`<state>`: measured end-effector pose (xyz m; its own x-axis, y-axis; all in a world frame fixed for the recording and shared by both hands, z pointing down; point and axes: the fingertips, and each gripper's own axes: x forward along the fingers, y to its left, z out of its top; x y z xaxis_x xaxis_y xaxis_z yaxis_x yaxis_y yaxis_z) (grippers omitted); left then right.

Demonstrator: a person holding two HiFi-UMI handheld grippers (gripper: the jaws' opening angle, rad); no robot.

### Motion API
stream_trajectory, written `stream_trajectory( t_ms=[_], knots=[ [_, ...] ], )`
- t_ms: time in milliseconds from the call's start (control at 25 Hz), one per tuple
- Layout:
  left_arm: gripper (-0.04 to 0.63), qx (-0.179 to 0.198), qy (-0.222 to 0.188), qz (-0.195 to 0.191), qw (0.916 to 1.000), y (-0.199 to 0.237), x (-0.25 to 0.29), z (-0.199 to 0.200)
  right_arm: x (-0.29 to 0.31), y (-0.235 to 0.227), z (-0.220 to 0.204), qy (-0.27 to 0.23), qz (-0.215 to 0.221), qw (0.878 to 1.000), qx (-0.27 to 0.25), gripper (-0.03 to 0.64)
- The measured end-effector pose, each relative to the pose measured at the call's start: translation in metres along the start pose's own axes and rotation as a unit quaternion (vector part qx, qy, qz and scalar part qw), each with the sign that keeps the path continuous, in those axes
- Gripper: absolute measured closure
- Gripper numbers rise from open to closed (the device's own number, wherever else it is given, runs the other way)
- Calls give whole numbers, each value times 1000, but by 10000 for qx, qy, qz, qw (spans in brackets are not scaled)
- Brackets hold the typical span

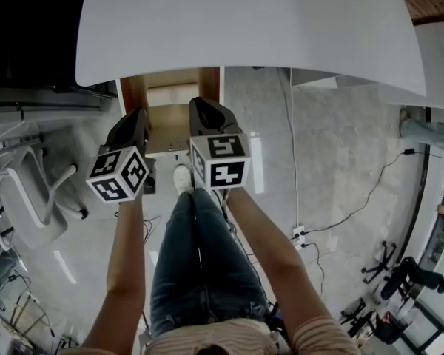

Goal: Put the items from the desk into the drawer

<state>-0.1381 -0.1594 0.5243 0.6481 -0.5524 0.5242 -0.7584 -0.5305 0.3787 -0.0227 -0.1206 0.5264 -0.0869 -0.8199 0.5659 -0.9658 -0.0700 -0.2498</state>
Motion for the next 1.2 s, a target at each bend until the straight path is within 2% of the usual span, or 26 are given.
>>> stream_trajectory(
  t_ms=[280,480,760,1200],
  knots=[
    [586,197,-375,-391,9983,-31,-45,28,-55,12,29,-438,310,9981,307,595],
    [586,414,-617,-440,9963,-49,-81,46,-98,15,49,-626,413,9969,253,597],
    [586,646,-1019,-524,9913,-76,-128,77,-148,34,67,-862,552,9947,45,600],
    [586,844,-1423,-588,9845,-102,-177,97,-199,57,94,-1388,533,9883,-340,600]
  ],
)
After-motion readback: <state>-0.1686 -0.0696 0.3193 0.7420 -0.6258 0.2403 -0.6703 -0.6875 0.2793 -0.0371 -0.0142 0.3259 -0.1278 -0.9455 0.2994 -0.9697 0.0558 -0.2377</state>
